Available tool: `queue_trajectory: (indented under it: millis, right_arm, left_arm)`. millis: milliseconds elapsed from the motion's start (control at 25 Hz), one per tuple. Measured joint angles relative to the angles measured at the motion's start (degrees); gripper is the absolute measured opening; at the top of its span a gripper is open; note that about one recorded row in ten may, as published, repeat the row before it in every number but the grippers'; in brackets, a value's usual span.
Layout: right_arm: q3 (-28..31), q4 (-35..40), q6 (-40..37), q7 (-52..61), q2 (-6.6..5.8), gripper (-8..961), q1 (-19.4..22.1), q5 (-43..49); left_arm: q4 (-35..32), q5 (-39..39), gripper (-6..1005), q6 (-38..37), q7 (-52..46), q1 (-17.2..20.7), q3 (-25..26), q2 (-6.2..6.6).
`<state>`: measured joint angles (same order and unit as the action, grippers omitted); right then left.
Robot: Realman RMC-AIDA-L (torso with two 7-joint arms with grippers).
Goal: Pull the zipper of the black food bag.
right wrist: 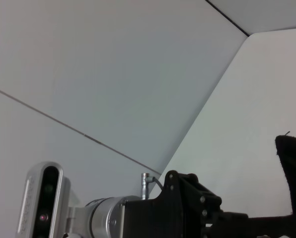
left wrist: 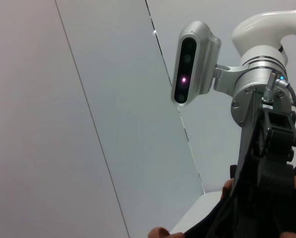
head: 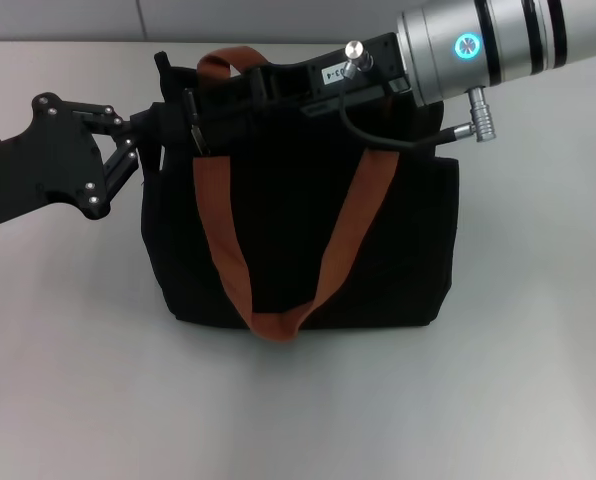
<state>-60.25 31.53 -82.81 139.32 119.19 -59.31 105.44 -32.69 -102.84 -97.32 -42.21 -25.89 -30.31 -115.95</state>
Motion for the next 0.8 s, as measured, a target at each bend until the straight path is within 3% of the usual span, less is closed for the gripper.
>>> queue_trajectory:
  millis: [800]
  right_arm:
    - [-1.61, 0.29, 0.02, -2.20, 0.33, 830, 0.23, -0.51]
  left_arm:
    - [-0.09, -0.05, 24, -0.43, -1.25, -1.02, -0.18, 0.07]
